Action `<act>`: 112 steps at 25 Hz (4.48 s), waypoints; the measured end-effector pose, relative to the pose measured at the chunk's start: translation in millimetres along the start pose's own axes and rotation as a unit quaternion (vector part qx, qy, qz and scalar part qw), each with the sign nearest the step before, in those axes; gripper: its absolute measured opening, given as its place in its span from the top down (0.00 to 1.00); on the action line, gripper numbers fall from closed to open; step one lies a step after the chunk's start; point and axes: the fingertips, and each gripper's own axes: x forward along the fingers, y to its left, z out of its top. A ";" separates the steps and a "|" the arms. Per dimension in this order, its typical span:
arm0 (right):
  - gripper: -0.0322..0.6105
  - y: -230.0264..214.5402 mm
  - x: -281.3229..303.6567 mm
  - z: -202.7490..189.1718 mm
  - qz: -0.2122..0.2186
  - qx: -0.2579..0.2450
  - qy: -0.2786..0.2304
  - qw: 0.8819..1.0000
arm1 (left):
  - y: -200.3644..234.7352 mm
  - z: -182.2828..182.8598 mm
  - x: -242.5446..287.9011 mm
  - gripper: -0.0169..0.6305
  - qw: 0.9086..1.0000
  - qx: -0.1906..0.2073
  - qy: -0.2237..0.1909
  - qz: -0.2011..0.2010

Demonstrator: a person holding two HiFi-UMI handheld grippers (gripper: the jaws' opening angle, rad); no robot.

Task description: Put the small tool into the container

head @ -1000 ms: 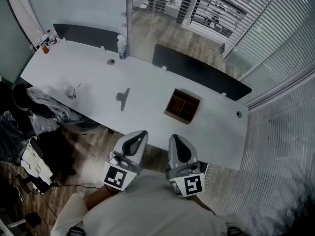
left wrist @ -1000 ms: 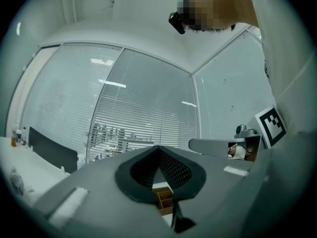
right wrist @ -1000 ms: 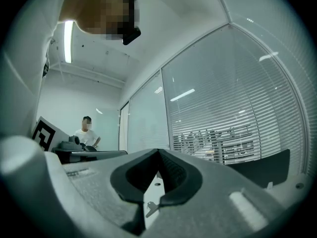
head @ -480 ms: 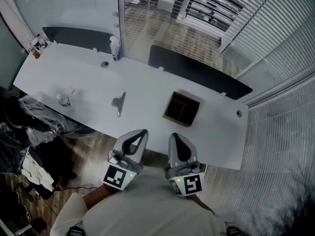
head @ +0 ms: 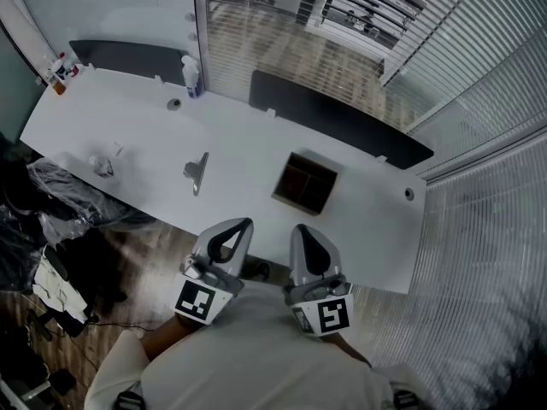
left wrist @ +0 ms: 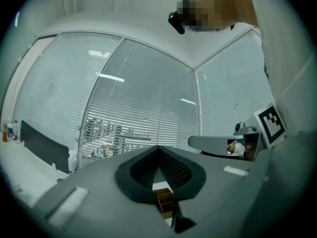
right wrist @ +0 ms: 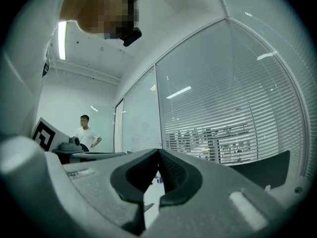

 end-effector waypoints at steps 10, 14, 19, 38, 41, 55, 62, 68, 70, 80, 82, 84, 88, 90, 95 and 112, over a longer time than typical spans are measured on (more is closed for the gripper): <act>0.95 -15.7 -5.8 -1.7 0.012 0.011 0.008 1.000 | -11.7 -12.6 10.4 0.97 0.999 0.021 0.032 -0.019; 0.95 -15.5 -3.6 -4.0 0.019 0.019 0.009 1.000 | 2.2 -16.2 12.8 0.97 0.998 0.035 0.046 -0.018; 0.95 -8.1 1.6 -14.6 0.031 0.031 0.023 0.999 | 35.1 -26.0 8.6 0.97 0.997 0.042 0.069 -0.001; 0.95 45.9 44.4 -78.9 0.100 0.066 0.108 0.987 | 207.3 -144.2 -20.7 0.97 0.980 0.006 0.181 0.088; 0.95 49.2 50.8 -85.4 0.104 0.067 0.117 0.985 | 231.4 -168.5 -22.4 0.97 0.975 -0.009 0.203 0.092; 0.95 61.5 71.7 -118.8 0.107 0.078 0.172 0.976 | 318.5 -300.4 -15.4 0.89 0.937 -0.091 0.326 0.083; 0.95 69.1 80.0 -126.8 0.112 0.080 0.185 0.973 | 343.8 -351.5 -6.7 0.84 0.917 -0.138 0.366 0.077; 0.95 70.3 83.7 -131.2 0.108 0.081 0.192 0.972 | 355.1 -379.3 -4.0 0.78 0.905 -0.172 0.381 0.078; 0.95 71.3 84.0 -132.6 0.108 0.081 0.194 0.972 | 354.6 -387.0 -2.7 0.77 0.902 -0.184 0.385 0.069; 0.95 63.7 83.4 -135.7 0.098 0.079 0.199 0.972 | 356.6 -399.9 5.9 0.77 0.895 -0.221 0.383 0.052; 0.95 63.4 83.1 -137.4 0.097 0.081 0.201 0.971 | 354.9 -402.0 7.9 0.77 0.894 -0.227 0.385 0.042; 0.95 62.3 82.3 -138.4 0.096 0.081 0.202 0.971 | 352.8 -404.4 9.1 0.77 0.891 -0.239 0.384 0.034; 0.95 60.4 80.2 -139.7 0.095 0.082 0.203 0.971 | 350.1 -405.1 11.3 0.82 0.890 -0.258 0.376 0.029; 0.95 60.1 80.1 -140.1 0.096 0.085 0.204 0.971 | 349.7 -404.4 12.5 0.86 0.890 -0.258 0.376 0.028; 0.95 63.4 79.6 -138.4 0.102 0.086 0.202 0.970 | 348.0 -401.4 14.8 0.88 0.889 -0.261 0.376 0.024; 0.95 60.0 65.7 -117.6 0.092 0.080 0.174 0.977 | 325.7 -379.9 24.5 0.96 0.893 -0.242 0.380 -0.006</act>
